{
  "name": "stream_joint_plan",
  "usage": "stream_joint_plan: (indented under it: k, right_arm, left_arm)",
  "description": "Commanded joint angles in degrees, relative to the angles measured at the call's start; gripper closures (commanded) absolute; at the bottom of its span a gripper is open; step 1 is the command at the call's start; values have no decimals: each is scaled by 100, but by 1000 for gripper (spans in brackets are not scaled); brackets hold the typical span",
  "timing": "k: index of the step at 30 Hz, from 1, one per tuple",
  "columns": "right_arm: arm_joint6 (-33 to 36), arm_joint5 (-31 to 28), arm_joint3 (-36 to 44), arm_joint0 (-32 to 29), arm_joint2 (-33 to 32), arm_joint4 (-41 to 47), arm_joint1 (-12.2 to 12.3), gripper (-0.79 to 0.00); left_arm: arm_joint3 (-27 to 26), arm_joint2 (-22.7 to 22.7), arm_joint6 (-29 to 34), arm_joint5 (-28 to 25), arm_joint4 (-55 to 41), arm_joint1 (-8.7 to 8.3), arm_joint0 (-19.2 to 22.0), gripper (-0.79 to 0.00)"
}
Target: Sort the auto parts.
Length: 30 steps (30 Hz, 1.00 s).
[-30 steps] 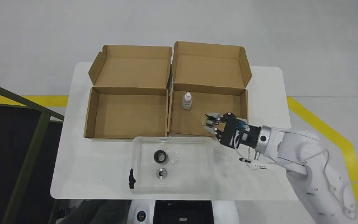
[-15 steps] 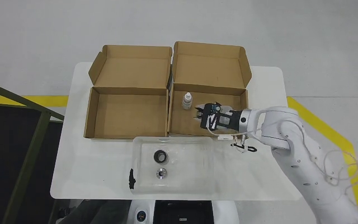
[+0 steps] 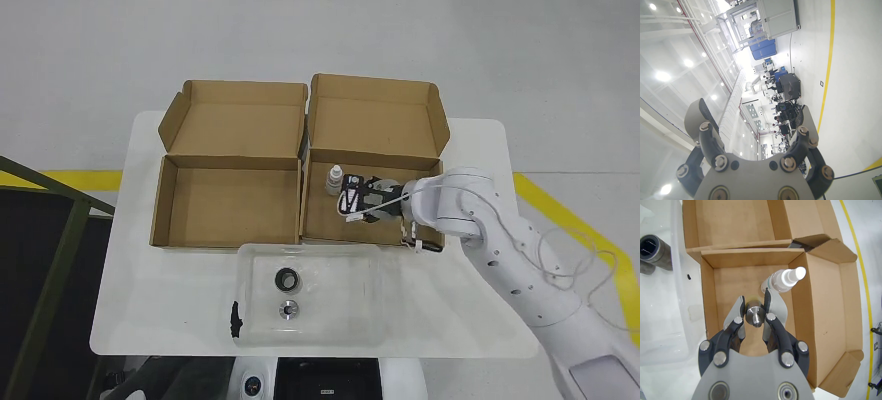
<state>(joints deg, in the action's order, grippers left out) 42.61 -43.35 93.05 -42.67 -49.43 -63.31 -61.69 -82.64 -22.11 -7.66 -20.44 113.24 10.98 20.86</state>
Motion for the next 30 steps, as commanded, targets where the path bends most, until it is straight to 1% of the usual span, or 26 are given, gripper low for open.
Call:
stream_joint_plan:
  k: [1, 6, 14, 26, 27, 28, 29, 30]
  right_arm:
    - [86, 47, -125, 91, 109, -47, -35, 0]
    - [192, 218, -388, 226, 293, -192, -107, 0]
    - [88, 443, -799, 290, 526, -459, -206, 0]
    - [106, 651, -1028, 399, 836, -846, -362, 0]
    - [114, 656, -1061, 413, 852, -865, -374, -40]
    - [127, 662, -1083, 423, 870, -888, -386, -120]
    - [125, 670, -1100, 426, 884, -898, -397, -145]
    - [119, 671, -1116, 423, 898, -896, -408, -206]
  left_arm:
    - [0, 0, 0, 0, 0, 0, 0, -785]
    - [0, 0, 0, 0, 0, 0, 0, -785]
    - [0, 0, 0, 0, 0, 0, 0, -785]
    - [0, 0, 0, 0, 0, 0, 0, -785]
    - [0, 0, 0, 0, 0, 0, 0, -785]
    - [0, 0, 0, 0, 0, 0, 0, -785]
    - [0, 0, 0, 0, 0, 0, 0, -785]
    - [0, 0, 0, 0, 0, 0, 0, -785]
